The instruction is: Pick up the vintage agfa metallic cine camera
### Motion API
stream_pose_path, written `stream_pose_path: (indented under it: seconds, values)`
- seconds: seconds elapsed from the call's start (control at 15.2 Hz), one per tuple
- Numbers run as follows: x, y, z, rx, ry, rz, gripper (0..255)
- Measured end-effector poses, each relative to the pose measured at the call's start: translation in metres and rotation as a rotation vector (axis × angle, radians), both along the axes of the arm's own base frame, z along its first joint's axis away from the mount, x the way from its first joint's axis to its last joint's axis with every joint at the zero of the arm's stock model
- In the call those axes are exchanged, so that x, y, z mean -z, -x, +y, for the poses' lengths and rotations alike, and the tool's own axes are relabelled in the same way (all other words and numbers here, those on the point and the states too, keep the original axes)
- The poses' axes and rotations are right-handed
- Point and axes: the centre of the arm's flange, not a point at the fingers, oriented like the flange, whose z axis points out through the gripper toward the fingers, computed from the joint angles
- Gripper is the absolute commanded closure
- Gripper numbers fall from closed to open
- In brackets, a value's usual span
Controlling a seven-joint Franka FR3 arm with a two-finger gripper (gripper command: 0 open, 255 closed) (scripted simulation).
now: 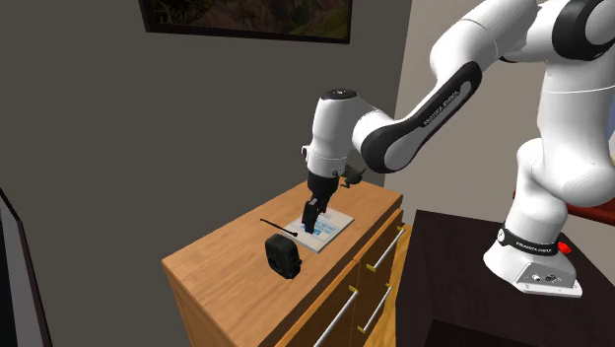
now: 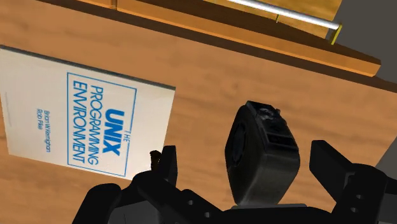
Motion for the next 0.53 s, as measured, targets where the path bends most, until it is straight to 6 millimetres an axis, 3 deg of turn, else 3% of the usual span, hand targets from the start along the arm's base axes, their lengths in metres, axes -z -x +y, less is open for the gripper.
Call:
stream_pose_path:
  seconds: [0.53]
  values:
    - [0.068, -0.051, 0.037, -0.006, 0.016, -0.003, 0]
